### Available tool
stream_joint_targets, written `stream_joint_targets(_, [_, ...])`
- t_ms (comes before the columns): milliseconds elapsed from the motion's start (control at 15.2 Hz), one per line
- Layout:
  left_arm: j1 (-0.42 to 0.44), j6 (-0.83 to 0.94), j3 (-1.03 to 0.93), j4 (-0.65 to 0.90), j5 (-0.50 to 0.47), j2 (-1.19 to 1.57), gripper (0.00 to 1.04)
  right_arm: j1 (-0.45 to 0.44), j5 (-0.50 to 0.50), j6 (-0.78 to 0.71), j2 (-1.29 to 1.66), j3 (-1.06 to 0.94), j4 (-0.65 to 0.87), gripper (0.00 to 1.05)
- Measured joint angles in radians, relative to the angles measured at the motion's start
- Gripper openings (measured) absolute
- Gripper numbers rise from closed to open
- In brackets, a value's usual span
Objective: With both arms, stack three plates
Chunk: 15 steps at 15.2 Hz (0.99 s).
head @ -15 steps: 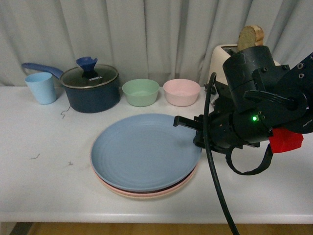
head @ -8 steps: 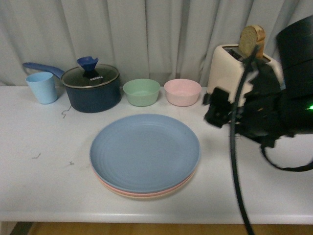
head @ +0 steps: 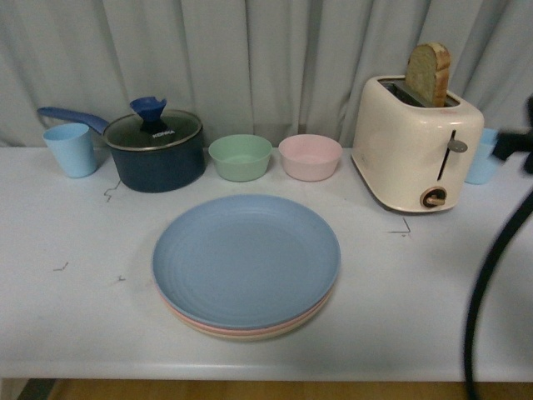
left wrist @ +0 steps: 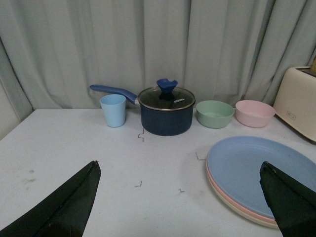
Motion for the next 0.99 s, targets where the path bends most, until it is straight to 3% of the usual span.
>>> stream_joint_targets(198, [0.000, 0.000, 0.000, 0.000, 0.000, 0.000, 0.98, -0.029, -0.039, -0.022, -0.124, -0.152, -0.066, 0.06])
stream_joint_targets(263, [0.000, 0.000, 0.000, 0.000, 0.000, 0.000, 0.98, -0.037, -0.051, -0.032, -0.180, -0.193, -0.121, 0.02])
stream_joint_targets(593, [0.000, 0.000, 0.000, 0.000, 0.000, 0.000, 0.98, -0.089, -0.097, -0.035, -0.467, -0.343, -0.210, 0.02])
stream_joint_targets(724, [0.000, 0.000, 0.000, 0.000, 0.000, 0.000, 0.98, -0.160, -0.164, -0.035, -0.598, -0.377, -0.269, 0.02])
stream_joint_targets(988, [0.000, 0.000, 0.000, 0.000, 0.000, 0.000, 0.98, -0.166, -0.171, -0.035, -0.791, -0.435, -0.417, 0.02])
